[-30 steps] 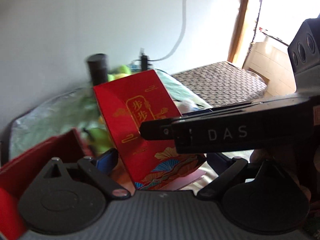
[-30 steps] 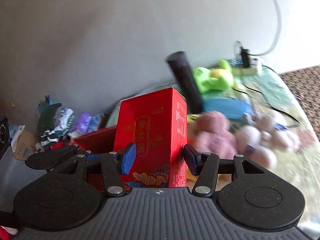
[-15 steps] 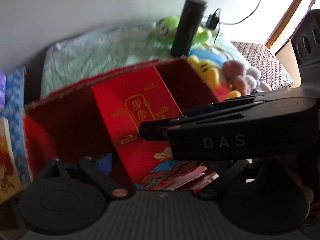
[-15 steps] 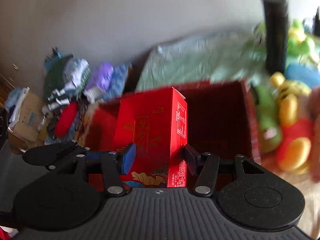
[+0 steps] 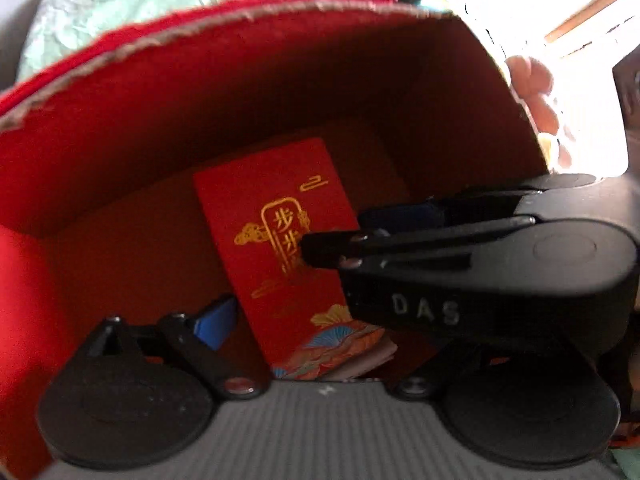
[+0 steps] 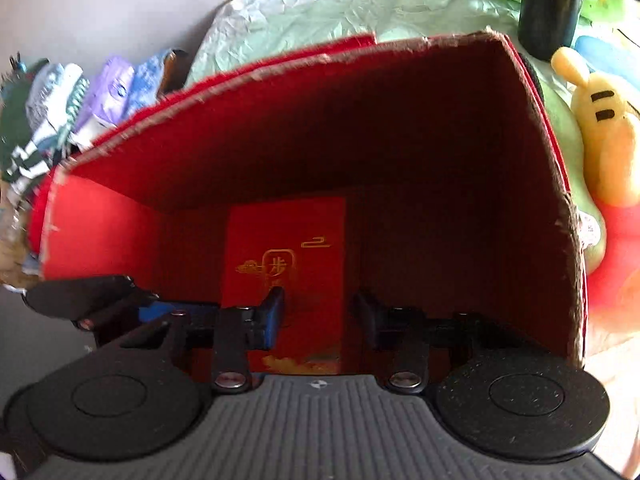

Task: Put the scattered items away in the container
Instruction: 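Lower the red packet into the red box and open the right gripper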

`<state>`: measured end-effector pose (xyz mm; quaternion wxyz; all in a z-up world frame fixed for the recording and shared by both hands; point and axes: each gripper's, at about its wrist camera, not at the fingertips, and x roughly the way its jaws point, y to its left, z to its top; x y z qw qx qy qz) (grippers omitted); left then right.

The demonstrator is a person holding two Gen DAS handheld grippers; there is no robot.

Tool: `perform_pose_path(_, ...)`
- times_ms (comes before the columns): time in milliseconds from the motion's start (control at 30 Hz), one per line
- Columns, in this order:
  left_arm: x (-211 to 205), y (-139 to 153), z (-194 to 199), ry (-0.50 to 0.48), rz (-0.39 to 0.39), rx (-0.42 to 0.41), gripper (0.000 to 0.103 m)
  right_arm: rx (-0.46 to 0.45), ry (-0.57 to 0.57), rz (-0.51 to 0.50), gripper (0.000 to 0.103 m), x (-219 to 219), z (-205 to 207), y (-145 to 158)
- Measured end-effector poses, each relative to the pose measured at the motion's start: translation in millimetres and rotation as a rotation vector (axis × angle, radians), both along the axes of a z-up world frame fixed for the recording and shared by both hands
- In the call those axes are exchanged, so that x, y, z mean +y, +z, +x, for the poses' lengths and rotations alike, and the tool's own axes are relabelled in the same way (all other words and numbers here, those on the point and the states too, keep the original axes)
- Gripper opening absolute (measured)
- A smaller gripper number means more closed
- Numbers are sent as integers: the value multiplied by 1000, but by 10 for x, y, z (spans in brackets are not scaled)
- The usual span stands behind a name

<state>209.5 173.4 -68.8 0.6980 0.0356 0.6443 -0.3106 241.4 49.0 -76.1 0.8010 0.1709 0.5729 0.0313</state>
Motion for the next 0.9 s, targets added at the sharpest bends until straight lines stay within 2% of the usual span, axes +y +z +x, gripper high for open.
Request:
perform_pose_path(100, -17, -24, 29, 1, -24, 36, 103, -33, 7, -38, 43, -21, -63, 69)
perform_pose_path(267, -94, -56, 55, -10, -21, 64, 102, -231, -4, -124, 42, -54, -333, 440)
perform_pose_path(333, -130, -75, 73, -2, -33, 84, 102, -325, -40, -106, 42, -112, -474, 607)
perform_pose_path(433, -260, -68, 73, -17, -25, 64, 102, -425, -134, -30, 42, -302, -728, 770)
perform_pose_path(533, -434, -72, 59, -42, -21, 60, 102, -455, -231, 33, 41, -488, -926, 789)
perform_pose_path(600, -535, -70, 50, -47, -27, 63, 102, -451, -279, 26, 35, -572, -1008, 767)
perform_pose_path(633, -587, -74, 43, -48, -32, 70, 102, -450, -293, 16, 27, -590, -1022, 759)
perform_pose_path(733, -737, -67, 12, -60, -51, 82, 102, -463, -317, 42, 21, -673, -1071, 705)
perform_pose_path(833, -847, -41, -6, -64, -68, 76, 102, -478, -343, 90, 21, -732, -1150, 659)
perform_pose_path(900, -911, -41, -25, -73, -53, 72, 102, -484, -339, 92, 21, -733, -1173, 666)
